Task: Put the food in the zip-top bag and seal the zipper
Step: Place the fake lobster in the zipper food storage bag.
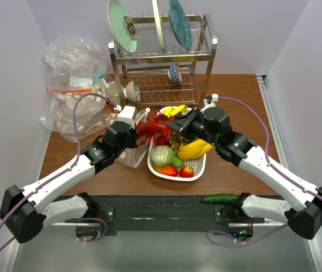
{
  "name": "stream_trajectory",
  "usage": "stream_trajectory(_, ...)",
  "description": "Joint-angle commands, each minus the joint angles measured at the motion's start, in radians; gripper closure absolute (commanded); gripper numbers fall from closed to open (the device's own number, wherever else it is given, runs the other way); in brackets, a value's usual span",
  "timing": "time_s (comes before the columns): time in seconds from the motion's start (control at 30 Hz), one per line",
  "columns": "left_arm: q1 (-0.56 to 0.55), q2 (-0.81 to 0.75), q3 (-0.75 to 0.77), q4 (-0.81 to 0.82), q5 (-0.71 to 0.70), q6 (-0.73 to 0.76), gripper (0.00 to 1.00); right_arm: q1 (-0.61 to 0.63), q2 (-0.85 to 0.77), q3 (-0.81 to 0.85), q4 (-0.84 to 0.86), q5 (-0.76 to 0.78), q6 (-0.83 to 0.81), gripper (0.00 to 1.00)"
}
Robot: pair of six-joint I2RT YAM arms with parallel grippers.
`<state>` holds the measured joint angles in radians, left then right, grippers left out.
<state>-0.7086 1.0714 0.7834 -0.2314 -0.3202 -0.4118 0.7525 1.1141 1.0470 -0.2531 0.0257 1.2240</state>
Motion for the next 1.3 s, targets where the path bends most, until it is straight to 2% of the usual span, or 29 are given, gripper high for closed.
stream_trajectory(0.0,-0.008,0.021,0.089,0.026,0.021,-0.03,1.0,0.019,0.035,-0.001,0.152,-0.09,0.046,1.0)
stream_trajectory(0.17,-0.012,0.038,0.102,0.05,0.044,-0.042,1.0,0.025,0.052,-0.021,0.184,-0.098,0.046,1.0)
stream_trajectory(0.5,-0.012,0.073,0.186,-0.003,0.053,-0.032,1.0,0.051,0.096,0.027,0.19,-0.175,-0.173,1.0)
stream_trajectory(0.63,-0.012,0.104,0.206,-0.026,0.041,-0.033,1.0,0.099,0.098,0.094,0.083,-0.103,-0.291,1.0)
stream_trajectory(0.93,-0.012,0.084,0.266,-0.069,0.064,-0.028,1.0,0.11,0.096,0.073,0.058,-0.099,-0.38,1.0)
stream_trajectory(1.27,0.009,0.194,0.264,-0.078,0.033,-0.021,1.0,0.139,-0.011,0.114,-0.046,-0.056,-0.494,1.0)
